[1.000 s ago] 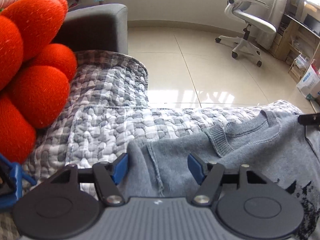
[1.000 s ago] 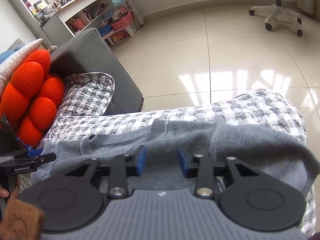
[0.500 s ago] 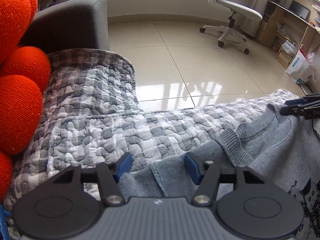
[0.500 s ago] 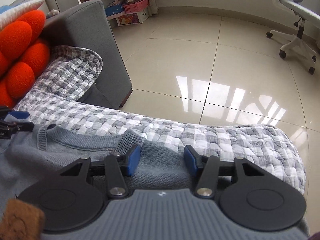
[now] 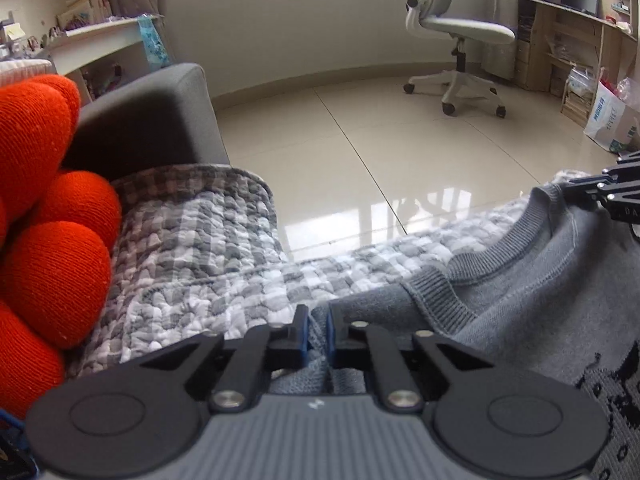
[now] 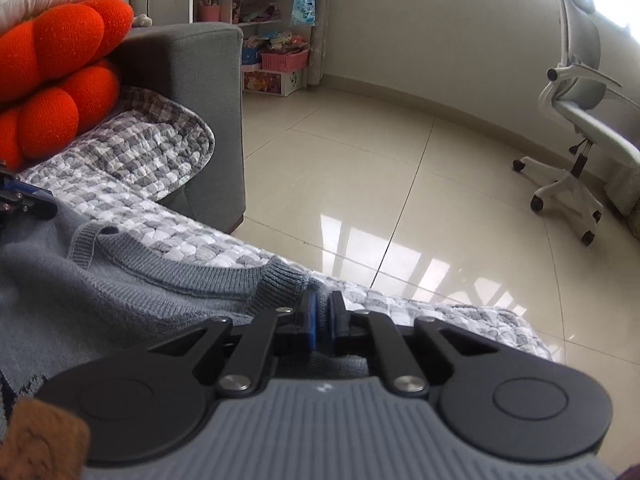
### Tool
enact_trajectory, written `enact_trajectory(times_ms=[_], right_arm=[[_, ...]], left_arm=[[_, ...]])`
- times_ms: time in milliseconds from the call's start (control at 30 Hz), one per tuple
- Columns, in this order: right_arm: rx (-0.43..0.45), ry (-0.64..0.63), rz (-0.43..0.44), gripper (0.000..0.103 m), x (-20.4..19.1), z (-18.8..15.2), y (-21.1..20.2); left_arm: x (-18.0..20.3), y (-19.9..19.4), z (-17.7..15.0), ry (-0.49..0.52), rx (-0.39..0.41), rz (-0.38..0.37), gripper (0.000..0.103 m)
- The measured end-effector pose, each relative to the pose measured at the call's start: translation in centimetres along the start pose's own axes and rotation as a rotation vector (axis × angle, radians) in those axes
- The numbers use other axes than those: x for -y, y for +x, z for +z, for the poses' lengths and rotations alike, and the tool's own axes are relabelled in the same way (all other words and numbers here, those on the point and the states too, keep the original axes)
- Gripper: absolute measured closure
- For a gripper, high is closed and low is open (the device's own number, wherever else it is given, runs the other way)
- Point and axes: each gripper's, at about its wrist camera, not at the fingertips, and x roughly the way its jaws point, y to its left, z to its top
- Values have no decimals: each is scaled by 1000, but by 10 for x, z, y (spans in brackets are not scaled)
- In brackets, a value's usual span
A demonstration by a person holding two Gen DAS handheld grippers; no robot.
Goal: Fold clothes
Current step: 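Grasp the sweater collar edge with both grippers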
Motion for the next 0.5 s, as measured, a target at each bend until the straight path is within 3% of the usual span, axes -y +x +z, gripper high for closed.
enact_trajectory(times_ms=[67,267,367,500], right_arm=[[46,7,-23,96,1,3,-3],[26,51,-60,96,2,6,24],[16,73,-79,101,2,7,38],[13,91,-91,100,5,6,41]], left_arm=[[-1,5,3,-19,7,26,95],[-2,24,11,-69,8,93,94],[4,44,2,-52,-40,119,94],[10,53,-6,-30,-28,157,94]])
